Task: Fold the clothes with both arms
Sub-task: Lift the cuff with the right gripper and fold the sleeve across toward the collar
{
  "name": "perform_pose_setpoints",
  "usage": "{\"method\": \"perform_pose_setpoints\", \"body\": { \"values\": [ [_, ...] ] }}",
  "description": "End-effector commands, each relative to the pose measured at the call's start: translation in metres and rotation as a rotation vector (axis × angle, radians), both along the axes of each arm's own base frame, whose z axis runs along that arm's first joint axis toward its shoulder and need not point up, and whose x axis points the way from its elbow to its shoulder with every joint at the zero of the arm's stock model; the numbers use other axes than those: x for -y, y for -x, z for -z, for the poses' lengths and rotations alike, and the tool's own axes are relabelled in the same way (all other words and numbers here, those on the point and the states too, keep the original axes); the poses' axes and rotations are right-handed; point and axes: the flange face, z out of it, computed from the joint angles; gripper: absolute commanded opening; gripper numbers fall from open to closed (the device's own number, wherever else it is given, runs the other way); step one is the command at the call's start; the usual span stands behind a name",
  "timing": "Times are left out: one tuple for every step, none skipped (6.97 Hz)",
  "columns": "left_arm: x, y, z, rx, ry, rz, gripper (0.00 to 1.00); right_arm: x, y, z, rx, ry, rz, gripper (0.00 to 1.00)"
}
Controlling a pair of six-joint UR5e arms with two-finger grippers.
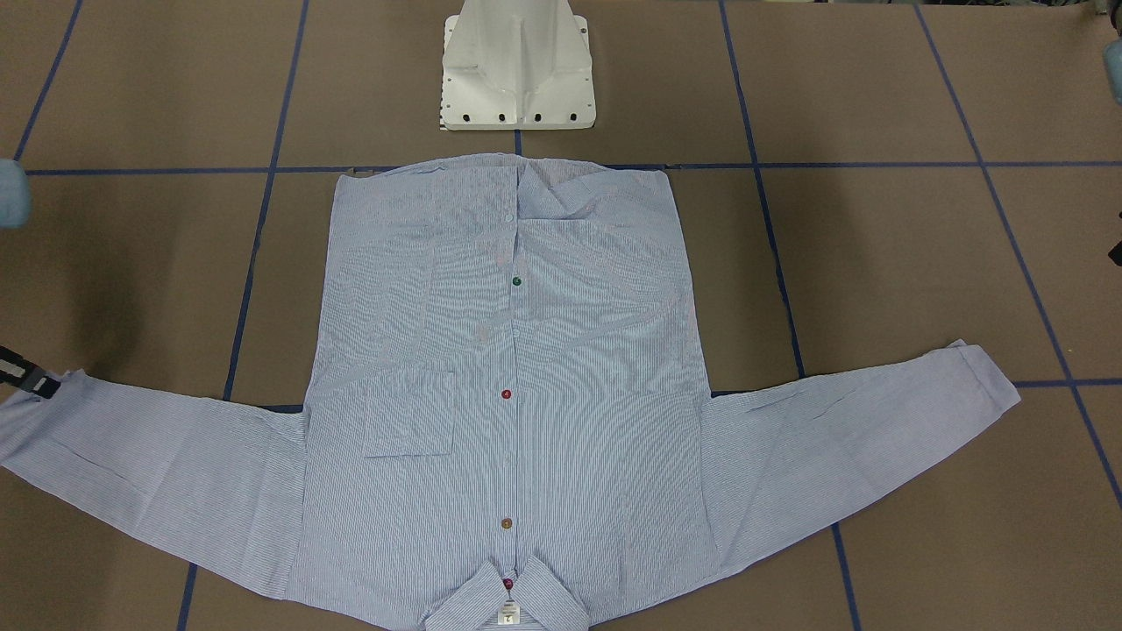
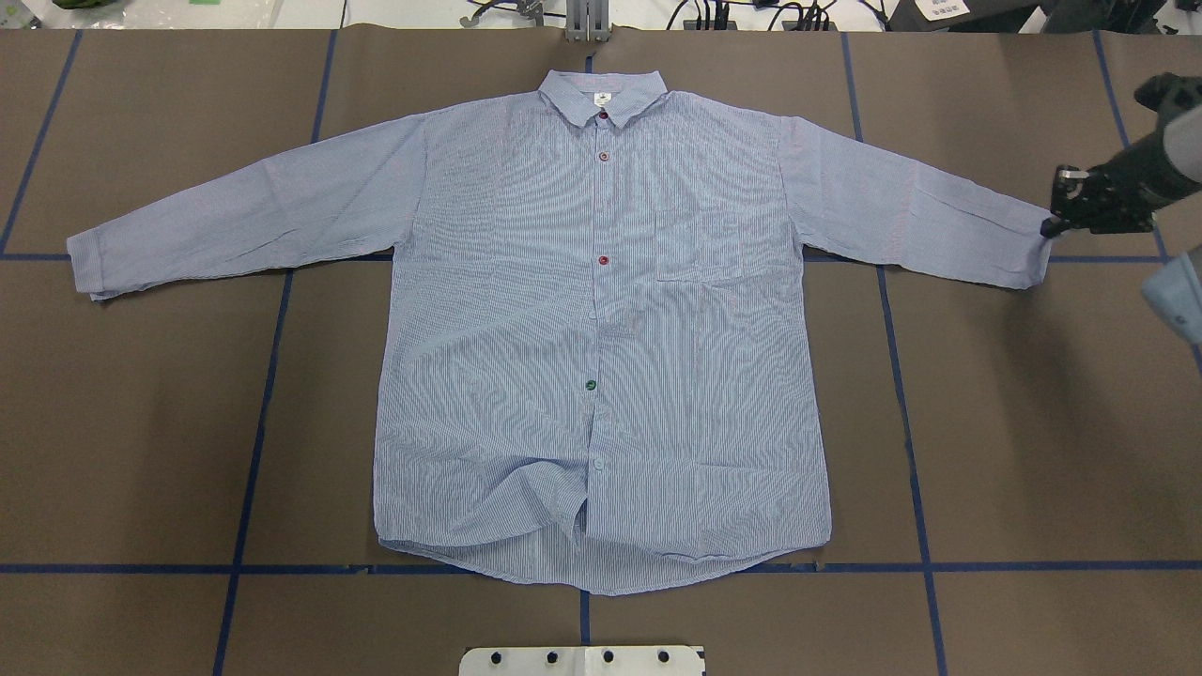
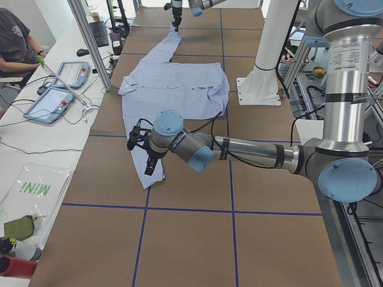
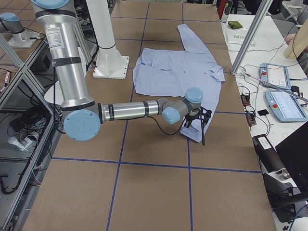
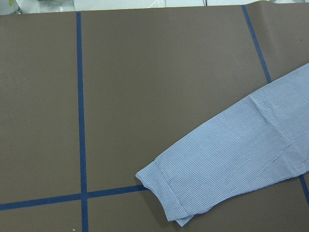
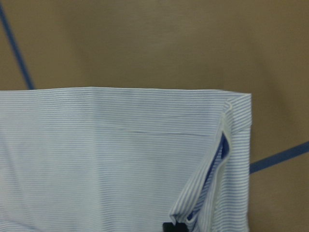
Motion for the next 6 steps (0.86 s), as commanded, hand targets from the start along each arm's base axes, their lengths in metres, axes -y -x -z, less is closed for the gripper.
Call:
{"method": "perform_pose_setpoints", "body": {
  "values": [
    [0.0, 0.0, -0.002, 0.002, 0.001, 0.0, 0.99, 0.023, 0.098, 0.138, 0.069, 0.031, 0.007, 0.0],
    [0.001, -0.001, -0.003, 0.001, 0.004, -0.001, 0.99, 0.014, 0.157, 0.198, 0.102, 0.017, 0.019, 0.0],
    [0.001, -0.003, -0.003, 0.003, 0.004, -0.005, 0.99, 0.008, 0.216, 0.257, 0.098, -0.051, -0.001, 0.0],
    [0.0, -0.003, -0.004, 0.001, 0.004, -0.006, 0.99, 0.013, 0.275, 0.313, 0.102, -0.063, -0.009, 0.0],
    [0.0, -0.004, -0.003, 0.001, 0.003, -0.007, 0.99, 0.023, 0.324, 0.369, 0.099, -0.061, -0.033, 0.0],
    [0.0, -0.004, -0.004, 0.002, 0.006, -0.007, 0.99, 0.01, 0.353, 0.393, 0.085, -0.11, -0.056, 0.0]
  ]
}}
